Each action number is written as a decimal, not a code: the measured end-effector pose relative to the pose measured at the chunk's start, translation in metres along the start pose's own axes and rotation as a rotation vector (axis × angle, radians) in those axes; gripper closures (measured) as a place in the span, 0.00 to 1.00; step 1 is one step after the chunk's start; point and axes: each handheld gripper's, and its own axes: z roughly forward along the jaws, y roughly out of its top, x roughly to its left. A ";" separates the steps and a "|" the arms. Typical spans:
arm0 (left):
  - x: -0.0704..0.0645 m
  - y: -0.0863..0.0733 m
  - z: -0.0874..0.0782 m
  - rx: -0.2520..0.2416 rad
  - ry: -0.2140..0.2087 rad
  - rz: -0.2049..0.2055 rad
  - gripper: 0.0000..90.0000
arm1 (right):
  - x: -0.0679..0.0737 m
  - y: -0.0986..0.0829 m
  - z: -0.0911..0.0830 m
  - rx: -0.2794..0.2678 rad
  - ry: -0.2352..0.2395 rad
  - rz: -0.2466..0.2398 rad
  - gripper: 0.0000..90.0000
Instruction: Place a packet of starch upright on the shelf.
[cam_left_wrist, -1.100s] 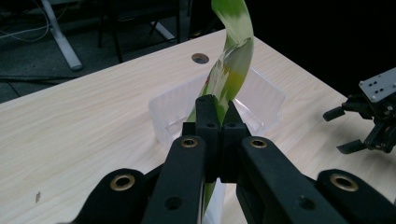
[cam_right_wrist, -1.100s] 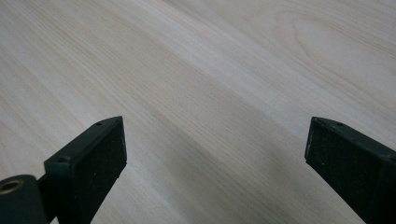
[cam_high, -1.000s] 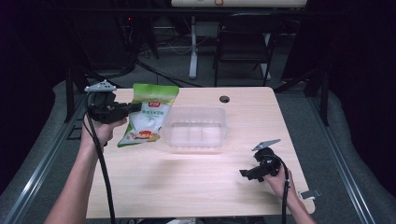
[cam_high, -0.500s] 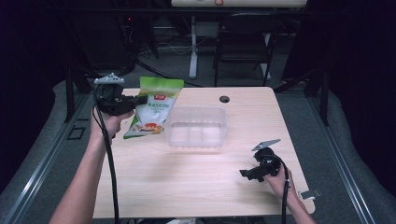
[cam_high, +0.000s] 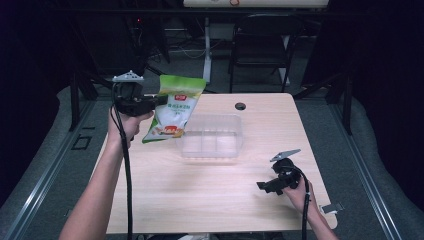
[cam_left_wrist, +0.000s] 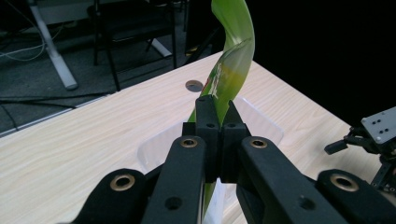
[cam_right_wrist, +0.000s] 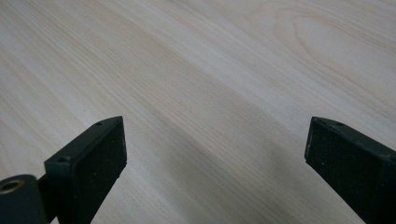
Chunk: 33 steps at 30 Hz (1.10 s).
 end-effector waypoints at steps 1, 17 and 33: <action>-0.001 0.001 0.002 0.001 0.000 0.005 1.00 | 0.000 0.000 0.000 0.003 0.000 0.000 0.06; -0.005 0.006 0.027 -0.029 0.008 -0.017 1.00 | 0.000 0.000 -0.001 0.011 -0.002 -0.005 0.06; 0.002 -0.003 0.052 -0.051 0.039 -0.083 1.00 | -0.001 -0.001 -0.001 0.011 -0.004 -0.007 0.06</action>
